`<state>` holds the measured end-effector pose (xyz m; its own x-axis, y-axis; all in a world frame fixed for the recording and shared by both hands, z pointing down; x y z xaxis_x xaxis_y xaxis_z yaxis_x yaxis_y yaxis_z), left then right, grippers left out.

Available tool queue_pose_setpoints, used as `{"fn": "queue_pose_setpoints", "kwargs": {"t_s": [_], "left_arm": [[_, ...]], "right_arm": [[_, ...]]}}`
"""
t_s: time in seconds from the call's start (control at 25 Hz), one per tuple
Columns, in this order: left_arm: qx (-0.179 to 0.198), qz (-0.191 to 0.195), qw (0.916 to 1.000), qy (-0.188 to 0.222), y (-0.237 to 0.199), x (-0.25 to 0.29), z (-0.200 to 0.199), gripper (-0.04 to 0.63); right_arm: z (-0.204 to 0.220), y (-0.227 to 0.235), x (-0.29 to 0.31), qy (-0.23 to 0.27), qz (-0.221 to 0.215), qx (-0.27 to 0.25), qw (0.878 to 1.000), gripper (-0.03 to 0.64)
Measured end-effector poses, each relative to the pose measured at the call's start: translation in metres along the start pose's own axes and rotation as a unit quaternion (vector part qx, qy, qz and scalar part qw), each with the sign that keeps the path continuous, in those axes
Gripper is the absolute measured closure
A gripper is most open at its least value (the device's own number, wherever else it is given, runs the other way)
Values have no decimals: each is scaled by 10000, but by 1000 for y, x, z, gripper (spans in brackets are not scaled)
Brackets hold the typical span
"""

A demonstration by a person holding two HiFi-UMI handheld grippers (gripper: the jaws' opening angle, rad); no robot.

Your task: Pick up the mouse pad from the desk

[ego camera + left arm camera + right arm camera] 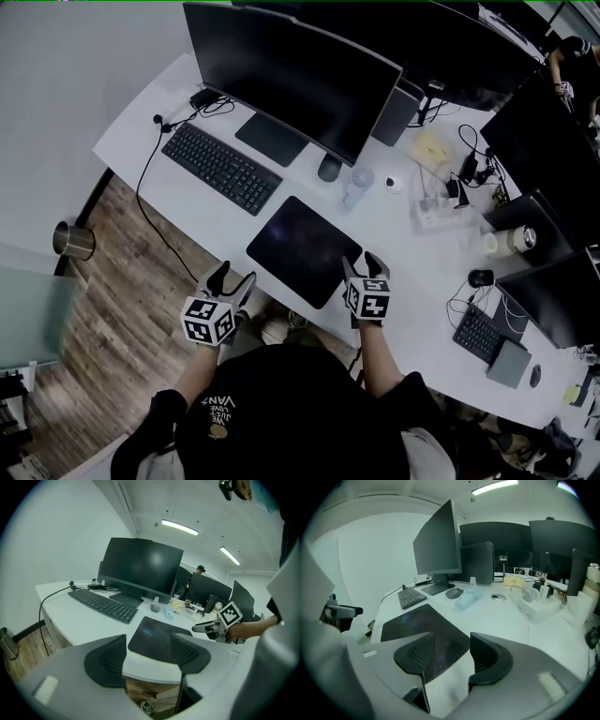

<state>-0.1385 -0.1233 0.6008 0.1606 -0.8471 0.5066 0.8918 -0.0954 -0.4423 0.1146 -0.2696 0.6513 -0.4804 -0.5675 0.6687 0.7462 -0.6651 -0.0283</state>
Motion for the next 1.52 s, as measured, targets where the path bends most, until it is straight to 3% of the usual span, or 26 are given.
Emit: {"fn": "queue_pose_setpoints", "kwargs": {"t_s": [0.68,1.08,1.36,1.52], "left_arm": [[494,403,9922,-1068,-30,58,5,325],[517,348,9853,-1590,-39,86,24,301],[662,329,9808,-1807,-28,99,34,301],[408,420,9806,-1872,-19,101,35,302]], "right_arm": [[15,12,42,-448,607,381,9964,393],[8,-2,37,-242,627,514,9964,520],[3,-7,29,-119,777,656,9947,540],[1,-11,24,-47,817,675,9944,545]]}}
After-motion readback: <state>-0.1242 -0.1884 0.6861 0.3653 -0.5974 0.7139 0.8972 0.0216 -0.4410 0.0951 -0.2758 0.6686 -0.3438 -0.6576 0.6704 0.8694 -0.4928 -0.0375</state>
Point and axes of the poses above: the fingertips, and each gripper's own axes: x forward along the fingers, y to its right, z out of its underside, the point moved 1 cm from there along -x, backward along the fingers, and after that the axes turned 12 degrees about -x, right-handed, at the moved point
